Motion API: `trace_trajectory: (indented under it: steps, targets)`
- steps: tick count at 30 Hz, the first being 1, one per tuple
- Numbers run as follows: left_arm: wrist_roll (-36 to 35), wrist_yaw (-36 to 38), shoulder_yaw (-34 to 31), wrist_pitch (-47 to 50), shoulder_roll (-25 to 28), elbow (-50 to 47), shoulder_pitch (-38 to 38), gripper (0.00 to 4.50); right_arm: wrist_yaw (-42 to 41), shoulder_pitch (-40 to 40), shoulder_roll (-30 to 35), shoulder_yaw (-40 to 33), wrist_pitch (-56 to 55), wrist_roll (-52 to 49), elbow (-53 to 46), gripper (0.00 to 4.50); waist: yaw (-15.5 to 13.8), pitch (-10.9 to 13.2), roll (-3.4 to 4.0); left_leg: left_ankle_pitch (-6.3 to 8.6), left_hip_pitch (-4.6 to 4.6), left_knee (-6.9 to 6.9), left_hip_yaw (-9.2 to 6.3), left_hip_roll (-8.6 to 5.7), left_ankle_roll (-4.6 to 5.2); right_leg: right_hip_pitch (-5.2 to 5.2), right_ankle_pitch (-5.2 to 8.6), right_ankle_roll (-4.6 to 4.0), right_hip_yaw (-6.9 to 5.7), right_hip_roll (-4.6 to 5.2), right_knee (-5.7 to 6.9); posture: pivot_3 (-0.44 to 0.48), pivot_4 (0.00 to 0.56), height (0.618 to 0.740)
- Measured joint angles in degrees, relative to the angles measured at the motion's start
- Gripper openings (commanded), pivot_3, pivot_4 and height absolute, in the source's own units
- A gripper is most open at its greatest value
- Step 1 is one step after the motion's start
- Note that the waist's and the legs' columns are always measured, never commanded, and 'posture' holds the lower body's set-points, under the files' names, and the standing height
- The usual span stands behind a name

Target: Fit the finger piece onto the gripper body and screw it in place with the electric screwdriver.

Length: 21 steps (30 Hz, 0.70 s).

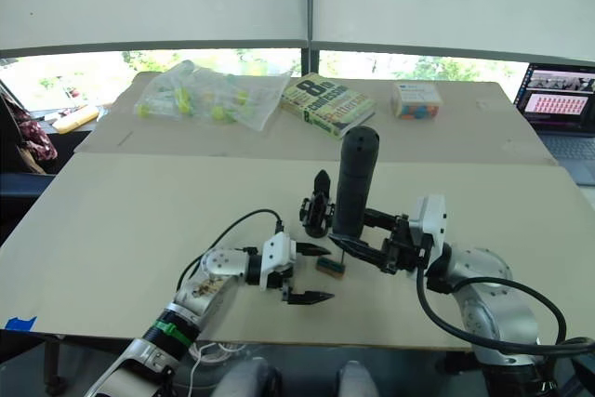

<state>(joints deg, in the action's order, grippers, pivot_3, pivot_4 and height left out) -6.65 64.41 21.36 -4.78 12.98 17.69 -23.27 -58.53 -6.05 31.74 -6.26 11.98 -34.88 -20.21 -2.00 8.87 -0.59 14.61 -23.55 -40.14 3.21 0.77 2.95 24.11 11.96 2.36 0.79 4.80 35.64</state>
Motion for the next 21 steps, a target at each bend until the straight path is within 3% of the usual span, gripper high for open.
trace_trajectory:
  steps: [21]
  targets:
    - [0.0,-0.1,0.0,0.1,0.0,-0.4,0.4,4.50,-0.1,0.0,0.5,-0.1,0.0,0.0,0.0,1.92,0.0,0.0,0.00,0.00,0.00,0.01,0.00,0.00,0.00,0.01,0.00,0.00,0.00,0.00,-0.01,0.000,0.150,0.740]
